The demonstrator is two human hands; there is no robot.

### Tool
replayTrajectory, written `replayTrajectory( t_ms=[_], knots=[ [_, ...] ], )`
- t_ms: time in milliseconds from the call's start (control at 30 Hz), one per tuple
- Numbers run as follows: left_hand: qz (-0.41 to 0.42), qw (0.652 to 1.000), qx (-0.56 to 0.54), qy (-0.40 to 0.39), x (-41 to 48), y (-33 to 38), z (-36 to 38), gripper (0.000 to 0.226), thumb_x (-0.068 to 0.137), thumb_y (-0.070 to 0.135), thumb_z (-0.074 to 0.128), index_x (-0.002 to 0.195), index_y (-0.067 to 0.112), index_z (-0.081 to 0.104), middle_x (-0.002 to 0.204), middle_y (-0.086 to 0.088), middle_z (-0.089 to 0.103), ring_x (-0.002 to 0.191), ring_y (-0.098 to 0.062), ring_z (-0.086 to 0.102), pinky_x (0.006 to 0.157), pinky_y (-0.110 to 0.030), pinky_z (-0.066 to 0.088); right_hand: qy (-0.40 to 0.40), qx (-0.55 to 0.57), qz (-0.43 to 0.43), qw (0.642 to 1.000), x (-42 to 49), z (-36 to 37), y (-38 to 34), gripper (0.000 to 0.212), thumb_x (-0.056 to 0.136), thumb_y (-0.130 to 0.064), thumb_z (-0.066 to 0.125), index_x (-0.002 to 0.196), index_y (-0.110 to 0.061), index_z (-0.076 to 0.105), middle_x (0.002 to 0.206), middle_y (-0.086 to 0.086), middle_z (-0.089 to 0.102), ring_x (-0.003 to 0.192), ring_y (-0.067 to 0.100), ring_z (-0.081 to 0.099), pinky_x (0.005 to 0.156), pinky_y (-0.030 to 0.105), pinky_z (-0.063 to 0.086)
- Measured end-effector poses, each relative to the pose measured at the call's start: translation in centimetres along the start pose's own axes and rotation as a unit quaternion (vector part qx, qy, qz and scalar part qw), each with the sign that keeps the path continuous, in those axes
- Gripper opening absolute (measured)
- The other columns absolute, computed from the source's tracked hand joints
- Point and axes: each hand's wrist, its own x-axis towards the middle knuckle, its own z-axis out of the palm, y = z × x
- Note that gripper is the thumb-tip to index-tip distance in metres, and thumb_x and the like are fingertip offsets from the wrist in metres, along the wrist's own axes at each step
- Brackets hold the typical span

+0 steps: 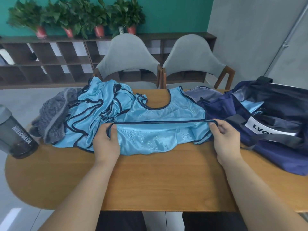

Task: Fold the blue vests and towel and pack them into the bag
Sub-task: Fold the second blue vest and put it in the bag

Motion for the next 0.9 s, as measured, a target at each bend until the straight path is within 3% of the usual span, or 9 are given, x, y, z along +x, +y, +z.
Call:
replayTrajectory(
  t_ms=[233, 400, 533, 700, 800, 900],
  knots=[
    [-0.022, 0.999, -0.022, -0.008, -0.1, 0.5, 0.0, 0.016, 0.108, 0.034, 0.056, 0.11, 0.022, 0.065, 0.094, 0.009, 0.067, 0.084, 0.003, 0.059, 0.078, -0.016, 0.043, -0.016, -0.074, -0.032, 0.997, -0.1, 0.0, 0.3, 0.016, 0.102, -0.019, 0.065, 0.112, -0.028, 0.074, 0.106, -0.006, 0.079, 0.106, 0.014, 0.073, 0.101, 0.047, 0.057],
    [-0.027, 0.999, -0.033, -0.003, -0.1, 0.3, -0.1, 0.02, 0.108, 0.036, 0.056, 0.105, 0.019, 0.066, 0.09, 0.008, 0.066, 0.085, -0.011, 0.061, 0.082, -0.031, 0.048, -0.01, -0.103, -0.017, 0.994, -0.3, 0.0, 0.0, 0.009, 0.102, -0.025, 0.065, 0.109, -0.027, 0.07, 0.095, -0.007, 0.08, 0.094, 0.016, 0.075, 0.094, 0.047, 0.06],
    [-0.033, 0.999, -0.027, -0.008, -0.2, 0.4, -0.2, 0.024, 0.107, 0.04, 0.056, 0.1, 0.019, 0.064, 0.084, 0.007, 0.063, 0.08, -0.012, 0.059, 0.077, -0.033, 0.047, -0.017, -0.103, -0.016, 0.994, -0.3, 0.1, -0.3, 0.014, 0.105, -0.024, 0.06, 0.113, -0.026, 0.071, 0.101, -0.007, 0.079, 0.099, 0.013, 0.075, 0.095, 0.045, 0.06],
    [-0.019, 0.999, -0.008, -0.03, 0.1, 1.6, -1.0, 0.021, 0.108, 0.038, 0.054, 0.106, 0.02, 0.066, 0.091, 0.007, 0.066, 0.089, -0.015, 0.063, 0.08, -0.035, 0.049, -0.004, -0.147, -0.007, 0.989, 0.3, -0.2, -1.1, 0.013, 0.102, -0.034, 0.064, 0.11, -0.033, 0.073, 0.101, -0.011, 0.077, 0.099, 0.011, 0.072, 0.095, 0.047, 0.059],
    [0.016, 0.999, 0.004, -0.04, 2.2, 4.2, -2.2, 0.015, 0.109, 0.029, 0.053, 0.11, 0.019, 0.065, 0.092, 0.01, 0.064, 0.087, -0.008, 0.06, 0.076, -0.03, 0.043, 0.015, -0.178, -0.039, 0.983, 1.3, 0.0, -4.8, 0.008, 0.099, -0.031, 0.067, 0.104, -0.032, 0.074, 0.095, -0.012, 0.074, 0.092, 0.009, 0.069, 0.092, 0.04, 0.058],
    [0.054, 0.996, 0.035, -0.069, 6.0, 7.6, -4.0, 0.012, 0.108, 0.025, 0.057, 0.113, 0.021, 0.067, 0.097, 0.009, 0.067, 0.089, -0.007, 0.062, 0.084, -0.032, 0.048, 0.014, -0.199, -0.085, 0.976, 3.6, 0.2, -9.7, 0.011, 0.1, -0.029, 0.068, 0.107, -0.029, 0.076, 0.095, -0.012, 0.073, 0.091, 0.007, 0.067, 0.087, 0.031, 0.053]
  ],
)
